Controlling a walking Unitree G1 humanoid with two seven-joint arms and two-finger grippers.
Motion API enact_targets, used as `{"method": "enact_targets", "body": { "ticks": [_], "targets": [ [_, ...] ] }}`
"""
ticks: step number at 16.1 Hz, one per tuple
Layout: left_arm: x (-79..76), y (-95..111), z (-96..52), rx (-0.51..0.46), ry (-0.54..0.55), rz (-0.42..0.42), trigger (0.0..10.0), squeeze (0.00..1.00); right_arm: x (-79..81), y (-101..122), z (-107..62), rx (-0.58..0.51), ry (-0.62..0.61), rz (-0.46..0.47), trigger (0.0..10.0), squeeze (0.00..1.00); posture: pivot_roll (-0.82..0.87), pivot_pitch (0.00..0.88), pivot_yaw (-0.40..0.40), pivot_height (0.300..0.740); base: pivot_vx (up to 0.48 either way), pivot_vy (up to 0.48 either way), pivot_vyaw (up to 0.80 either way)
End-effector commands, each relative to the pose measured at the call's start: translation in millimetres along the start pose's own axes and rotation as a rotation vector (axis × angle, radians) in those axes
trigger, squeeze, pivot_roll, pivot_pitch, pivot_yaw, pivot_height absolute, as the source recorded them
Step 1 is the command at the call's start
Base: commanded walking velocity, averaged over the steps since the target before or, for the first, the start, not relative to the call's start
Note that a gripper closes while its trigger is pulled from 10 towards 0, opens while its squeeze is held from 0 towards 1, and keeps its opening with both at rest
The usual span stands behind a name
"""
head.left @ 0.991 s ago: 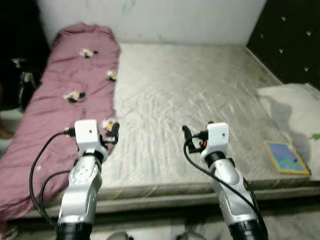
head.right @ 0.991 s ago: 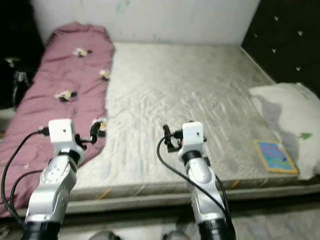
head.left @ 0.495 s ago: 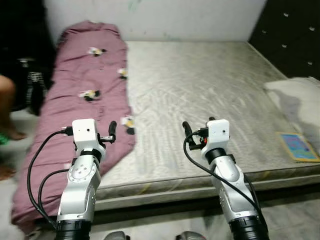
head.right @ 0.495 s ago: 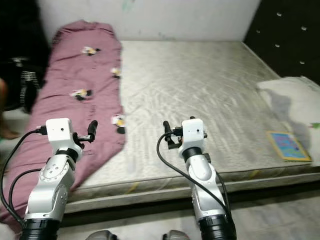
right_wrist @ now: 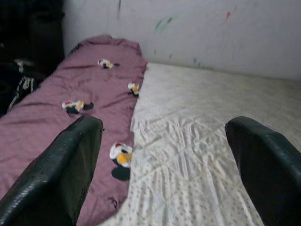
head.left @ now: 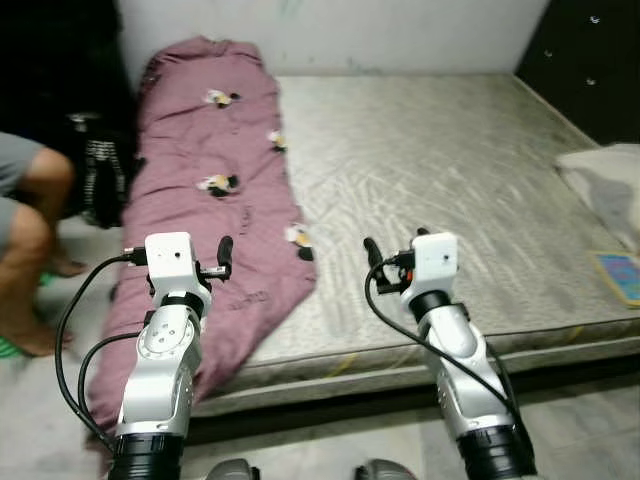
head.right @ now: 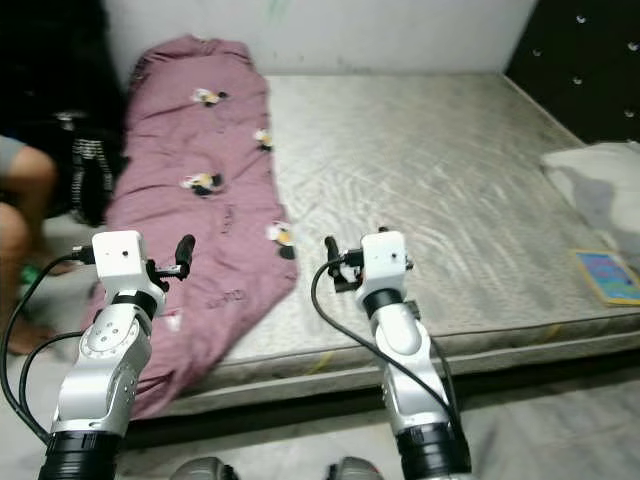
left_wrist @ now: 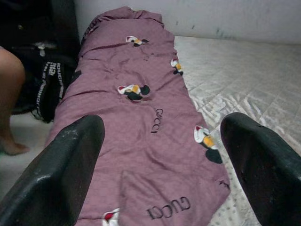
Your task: Clean up the room
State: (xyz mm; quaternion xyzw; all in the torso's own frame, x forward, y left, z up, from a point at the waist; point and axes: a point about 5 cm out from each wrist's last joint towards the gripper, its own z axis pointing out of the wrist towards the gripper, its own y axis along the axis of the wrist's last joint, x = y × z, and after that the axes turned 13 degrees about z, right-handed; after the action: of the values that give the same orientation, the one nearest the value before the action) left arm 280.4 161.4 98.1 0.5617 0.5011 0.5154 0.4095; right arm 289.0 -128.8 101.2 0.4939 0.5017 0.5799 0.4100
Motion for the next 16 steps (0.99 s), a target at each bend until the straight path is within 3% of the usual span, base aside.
{"method": "enact_targets", "body": {
  "ticks": [1,8,16],
  "targets": [
    [-7.1,-1,-2.4,0.001,-0.019,-0.004,10.0,0.00,-12.4,-2,-4.9,0.009,-0.045,-0.010,10.0,0.00,-0.04,0.000,-0.031,0.740,0.000,0.465,0.00],
    [-6.0,0,-3.7,-0.034,-0.001,-0.004,10.0,0.00,-11.3,-1,-4.9,0.006,-0.039,-0.015,10.0,0.00,-0.03,0.000,-0.035,0.740,0.000,0.466,0.00],
    [-3.4,9,-1.9,-0.071,-0.022,0.002,10.0,0.00,-6.8,-1,-2.6,0.007,-0.018,-0.015,10.0,0.00,-0.03,0.000,-0.025,0.740,0.000,0.000,-0.07]
  ]
}}
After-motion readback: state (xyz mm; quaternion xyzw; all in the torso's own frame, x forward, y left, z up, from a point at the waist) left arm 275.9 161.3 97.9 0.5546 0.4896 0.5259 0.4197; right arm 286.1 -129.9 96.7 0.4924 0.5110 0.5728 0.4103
